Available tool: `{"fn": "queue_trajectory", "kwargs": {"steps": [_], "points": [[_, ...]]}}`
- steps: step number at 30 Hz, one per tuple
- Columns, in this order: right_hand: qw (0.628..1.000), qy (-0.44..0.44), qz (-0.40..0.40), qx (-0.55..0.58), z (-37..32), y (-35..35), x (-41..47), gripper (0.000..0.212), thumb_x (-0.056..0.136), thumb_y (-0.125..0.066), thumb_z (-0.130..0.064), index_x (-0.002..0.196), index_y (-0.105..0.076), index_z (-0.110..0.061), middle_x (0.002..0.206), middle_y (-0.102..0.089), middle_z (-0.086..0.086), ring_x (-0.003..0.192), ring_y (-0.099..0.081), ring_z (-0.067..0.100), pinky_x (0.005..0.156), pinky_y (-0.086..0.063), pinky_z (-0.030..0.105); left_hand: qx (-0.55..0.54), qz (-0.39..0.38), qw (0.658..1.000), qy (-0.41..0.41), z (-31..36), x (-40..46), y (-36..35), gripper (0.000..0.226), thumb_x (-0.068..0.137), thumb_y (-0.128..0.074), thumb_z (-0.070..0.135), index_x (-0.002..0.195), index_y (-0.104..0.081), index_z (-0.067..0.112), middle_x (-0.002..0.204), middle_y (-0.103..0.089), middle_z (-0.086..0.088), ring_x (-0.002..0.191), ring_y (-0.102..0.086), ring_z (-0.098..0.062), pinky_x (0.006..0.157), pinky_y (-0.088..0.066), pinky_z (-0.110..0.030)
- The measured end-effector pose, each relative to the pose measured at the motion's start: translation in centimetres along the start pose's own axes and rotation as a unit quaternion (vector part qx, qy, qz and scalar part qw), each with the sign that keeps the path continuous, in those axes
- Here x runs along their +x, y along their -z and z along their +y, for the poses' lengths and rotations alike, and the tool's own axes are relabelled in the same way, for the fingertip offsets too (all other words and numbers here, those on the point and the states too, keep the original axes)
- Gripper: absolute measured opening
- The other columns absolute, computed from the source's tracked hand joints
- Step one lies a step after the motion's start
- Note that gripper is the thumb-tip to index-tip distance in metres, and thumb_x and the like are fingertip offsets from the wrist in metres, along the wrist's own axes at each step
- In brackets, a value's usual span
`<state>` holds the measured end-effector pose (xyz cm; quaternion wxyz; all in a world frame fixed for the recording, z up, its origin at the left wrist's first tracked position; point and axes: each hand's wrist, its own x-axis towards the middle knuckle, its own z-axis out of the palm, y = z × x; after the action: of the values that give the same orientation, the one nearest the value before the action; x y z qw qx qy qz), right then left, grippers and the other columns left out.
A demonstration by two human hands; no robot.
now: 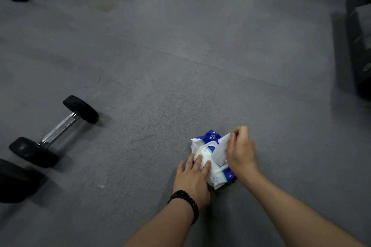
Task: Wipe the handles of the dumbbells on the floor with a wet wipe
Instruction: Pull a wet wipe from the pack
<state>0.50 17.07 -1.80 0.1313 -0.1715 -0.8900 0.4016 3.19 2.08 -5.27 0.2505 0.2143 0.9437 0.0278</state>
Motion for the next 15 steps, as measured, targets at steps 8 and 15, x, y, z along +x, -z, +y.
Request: {"fn": "queue_trajectory", "kwargs": {"steps": [8, 15], "points": [[0.991, 0.044, 0.103, 0.073, -2.0, 1.3, 0.4, 0.012, 0.099, -0.047, -0.002, 0.092, -0.044, -0.012, 0.067, -0.045, -0.013, 0.058, -0.044, 0.002, 0.054, -0.022, 0.027, 0.01, -0.003, 1.0, -0.009, 0.0, 0.3, 0.5, 0.083, 0.089, -0.054, 0.037, 0.156, -0.007, 0.029, 0.165, 0.001, -0.005, 0.15, 0.013, -0.027, 0.12, 0.003, -0.05], [0.972, 0.049, 0.192, 0.128, -5.2, 4.4, 2.1, 0.01, 0.1, -0.045, -0.003, 0.096, -0.043, -0.012, 0.073, -0.046, -0.015, 0.067, -0.05, -0.017, 0.054, -0.031, 0.015, 0.009, -0.001, 1.0, -0.017, 0.0, 0.4, 0.6, 0.076, 0.092, -0.051, 0.04, 0.156, -0.011, 0.029, 0.165, -0.003, -0.007, 0.151, 0.01, -0.027, 0.12, 0.0, -0.049]]}}
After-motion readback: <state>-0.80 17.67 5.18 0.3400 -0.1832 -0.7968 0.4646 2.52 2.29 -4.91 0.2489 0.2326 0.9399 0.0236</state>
